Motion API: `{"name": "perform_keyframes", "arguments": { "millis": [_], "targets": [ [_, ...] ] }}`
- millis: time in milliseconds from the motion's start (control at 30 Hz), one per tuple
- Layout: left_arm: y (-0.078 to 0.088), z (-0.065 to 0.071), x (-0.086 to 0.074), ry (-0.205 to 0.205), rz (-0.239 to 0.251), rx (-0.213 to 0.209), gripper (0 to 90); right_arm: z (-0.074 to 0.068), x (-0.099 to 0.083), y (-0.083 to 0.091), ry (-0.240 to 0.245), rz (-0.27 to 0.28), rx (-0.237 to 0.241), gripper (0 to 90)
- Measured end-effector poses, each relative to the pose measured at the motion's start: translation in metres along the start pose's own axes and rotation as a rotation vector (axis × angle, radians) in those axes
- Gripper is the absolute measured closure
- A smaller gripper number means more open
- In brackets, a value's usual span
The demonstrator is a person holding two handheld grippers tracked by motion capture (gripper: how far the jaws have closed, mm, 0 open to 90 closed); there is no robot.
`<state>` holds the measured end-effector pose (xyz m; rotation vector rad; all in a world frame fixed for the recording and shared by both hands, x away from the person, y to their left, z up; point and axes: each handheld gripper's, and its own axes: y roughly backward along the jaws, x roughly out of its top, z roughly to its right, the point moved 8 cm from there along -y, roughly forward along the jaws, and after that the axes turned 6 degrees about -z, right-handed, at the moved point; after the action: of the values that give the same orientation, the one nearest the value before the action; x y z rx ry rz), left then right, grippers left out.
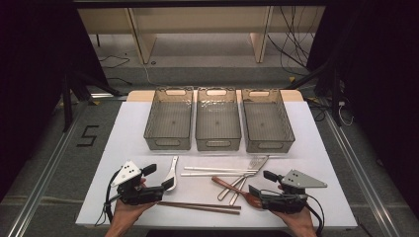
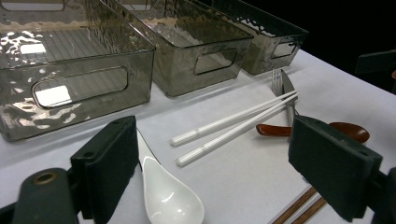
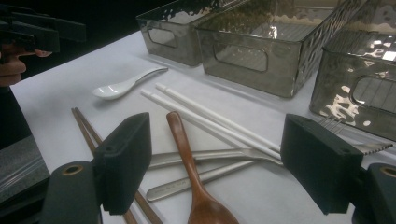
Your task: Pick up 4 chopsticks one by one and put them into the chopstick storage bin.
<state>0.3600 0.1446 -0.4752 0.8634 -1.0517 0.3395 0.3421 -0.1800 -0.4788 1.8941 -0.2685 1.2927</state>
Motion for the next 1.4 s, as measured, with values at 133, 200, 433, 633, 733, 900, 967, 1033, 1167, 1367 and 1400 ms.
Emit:
{"name": "perform_keyframes", "arguments": {
  "millis": [133,200,433,633,733,900,967,1033,1167,1367,1400],
  "targets": [
    [0.000,0.000,0.000,0.001,0.000,0.001,15.7,0.000,0.001,0.000,0.002,-0.006,0.001,25.8],
    [0.000,0.000,0.000,0.000,0.001,0.000,15.7,0.000,0.001,0.000,0.005,-0.009,0.001,25.9],
    [0.000,0.000,0.000,-0.002,-0.002,-0.001,15.7,-0.004,0.002,-0.003,0.031,-0.046,0.009,26.6],
    [-0.001,0.000,0.000,-0.001,-0.002,0.000,15.7,-0.012,0.008,-0.006,0.090,-0.117,0.048,28.4],
    [-0.001,0.000,0.000,0.000,-0.004,0.001,15.7,-0.015,0.011,-0.007,0.117,-0.150,0.063,30.5],
    [-0.001,-0.001,0.000,-0.002,-0.003,0.005,15.7,-0.022,0.015,-0.015,0.191,-0.254,0.080,32.2],
    [-0.001,-0.001,0.000,-0.003,-0.004,0.005,15.7,-0.024,0.016,-0.017,0.201,-0.266,0.081,32.9],
    [-0.001,-0.001,-0.001,-0.008,-0.007,0.007,15.7,-0.030,0.017,-0.025,0.233,-0.316,0.095,34.4],
    [-0.001,0.000,-0.001,-0.011,-0.005,0.010,15.7,-0.039,0.017,-0.037,0.283,-0.370,0.107,36.8],
    [-0.001,0.000,-0.001,-0.012,-0.006,0.010,15.7,-0.046,0.015,-0.047,0.322,-0.428,0.122,41.2],
    [-0.001,0.000,-0.001,-0.011,-0.006,0.010,15.7,-0.048,0.014,-0.051,0.333,-0.444,0.132,44.1]
  ]
}}
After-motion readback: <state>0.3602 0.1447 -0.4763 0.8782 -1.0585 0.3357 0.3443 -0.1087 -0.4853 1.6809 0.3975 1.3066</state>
